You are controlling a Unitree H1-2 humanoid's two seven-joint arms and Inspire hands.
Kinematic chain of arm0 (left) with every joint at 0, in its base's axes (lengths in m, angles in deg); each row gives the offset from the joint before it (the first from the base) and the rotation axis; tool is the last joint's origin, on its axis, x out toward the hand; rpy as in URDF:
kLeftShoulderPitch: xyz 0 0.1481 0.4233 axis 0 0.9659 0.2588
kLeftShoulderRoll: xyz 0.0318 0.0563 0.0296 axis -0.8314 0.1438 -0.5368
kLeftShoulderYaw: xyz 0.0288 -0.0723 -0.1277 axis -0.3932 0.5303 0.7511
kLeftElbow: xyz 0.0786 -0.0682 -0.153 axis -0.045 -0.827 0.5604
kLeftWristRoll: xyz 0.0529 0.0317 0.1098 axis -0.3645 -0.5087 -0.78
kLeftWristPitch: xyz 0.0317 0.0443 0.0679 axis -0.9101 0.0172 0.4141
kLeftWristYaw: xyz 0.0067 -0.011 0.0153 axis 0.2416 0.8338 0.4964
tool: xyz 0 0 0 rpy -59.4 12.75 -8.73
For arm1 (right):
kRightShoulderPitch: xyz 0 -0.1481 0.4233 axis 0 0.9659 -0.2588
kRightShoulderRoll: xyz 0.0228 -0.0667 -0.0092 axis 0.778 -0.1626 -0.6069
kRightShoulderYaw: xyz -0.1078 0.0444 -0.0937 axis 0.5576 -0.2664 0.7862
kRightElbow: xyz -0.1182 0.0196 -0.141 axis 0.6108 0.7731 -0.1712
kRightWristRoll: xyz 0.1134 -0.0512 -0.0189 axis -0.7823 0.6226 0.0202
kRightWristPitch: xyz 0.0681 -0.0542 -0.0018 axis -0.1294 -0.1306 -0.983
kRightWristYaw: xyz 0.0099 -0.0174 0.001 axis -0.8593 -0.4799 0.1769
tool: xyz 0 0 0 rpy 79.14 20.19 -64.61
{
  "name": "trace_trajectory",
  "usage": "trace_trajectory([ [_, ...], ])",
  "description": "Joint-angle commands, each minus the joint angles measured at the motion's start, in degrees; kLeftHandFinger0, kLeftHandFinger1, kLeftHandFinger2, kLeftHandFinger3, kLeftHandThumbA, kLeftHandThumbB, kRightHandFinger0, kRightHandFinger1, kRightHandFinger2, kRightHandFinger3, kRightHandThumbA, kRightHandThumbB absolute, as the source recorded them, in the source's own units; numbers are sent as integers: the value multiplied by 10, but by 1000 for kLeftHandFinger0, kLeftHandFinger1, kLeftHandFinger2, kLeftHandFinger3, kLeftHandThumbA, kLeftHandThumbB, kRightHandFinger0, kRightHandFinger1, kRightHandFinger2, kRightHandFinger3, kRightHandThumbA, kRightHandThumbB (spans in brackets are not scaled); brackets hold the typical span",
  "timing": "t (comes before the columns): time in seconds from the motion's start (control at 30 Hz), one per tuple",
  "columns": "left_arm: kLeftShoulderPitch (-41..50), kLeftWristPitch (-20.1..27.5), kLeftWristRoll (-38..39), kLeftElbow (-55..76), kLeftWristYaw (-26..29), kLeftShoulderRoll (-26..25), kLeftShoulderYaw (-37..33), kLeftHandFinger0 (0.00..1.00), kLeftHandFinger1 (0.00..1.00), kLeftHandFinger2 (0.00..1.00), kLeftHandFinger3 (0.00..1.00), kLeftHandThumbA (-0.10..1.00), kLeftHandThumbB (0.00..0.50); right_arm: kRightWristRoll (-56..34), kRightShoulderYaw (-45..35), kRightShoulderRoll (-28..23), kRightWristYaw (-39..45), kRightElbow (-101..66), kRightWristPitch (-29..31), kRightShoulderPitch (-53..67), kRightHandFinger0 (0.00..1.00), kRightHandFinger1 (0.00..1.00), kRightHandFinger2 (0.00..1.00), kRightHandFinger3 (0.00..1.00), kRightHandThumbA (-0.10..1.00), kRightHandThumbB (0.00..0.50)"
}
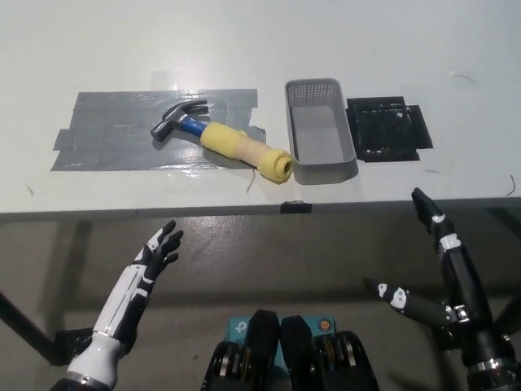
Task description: The robot picks the hammer placed on top of the gray container with right hand and places it on the grey area of the desk
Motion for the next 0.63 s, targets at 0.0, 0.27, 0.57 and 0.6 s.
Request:
trace_trajectory([
  [0.0,3,22,8,17,10,1,8,1000,1000,1000,1000,1000,134,3,3,-5,-11,-3,39,4,1000,1000,1000,1000,962,194],
  [0.27,11,19,8,22,10,0,9,1000,1000,1000,1000,1000,134,19,13,-8,-7,-3,32,10,1000,1000,1000,1000,940,196],
  [0.57,-1,16,9,20,8,-2,10,1000,1000,1000,1000,1000,86,19,15,-13,-3,-2,20,-3,1000,1000,1000,1000,916,213],
  [0.6,-1,16,9,20,8,-2,10,1000,1000,1000,1000,1000,86,19,15,-13,-3,-2,20,-3,1000,1000,1000,1000,916,213],
])
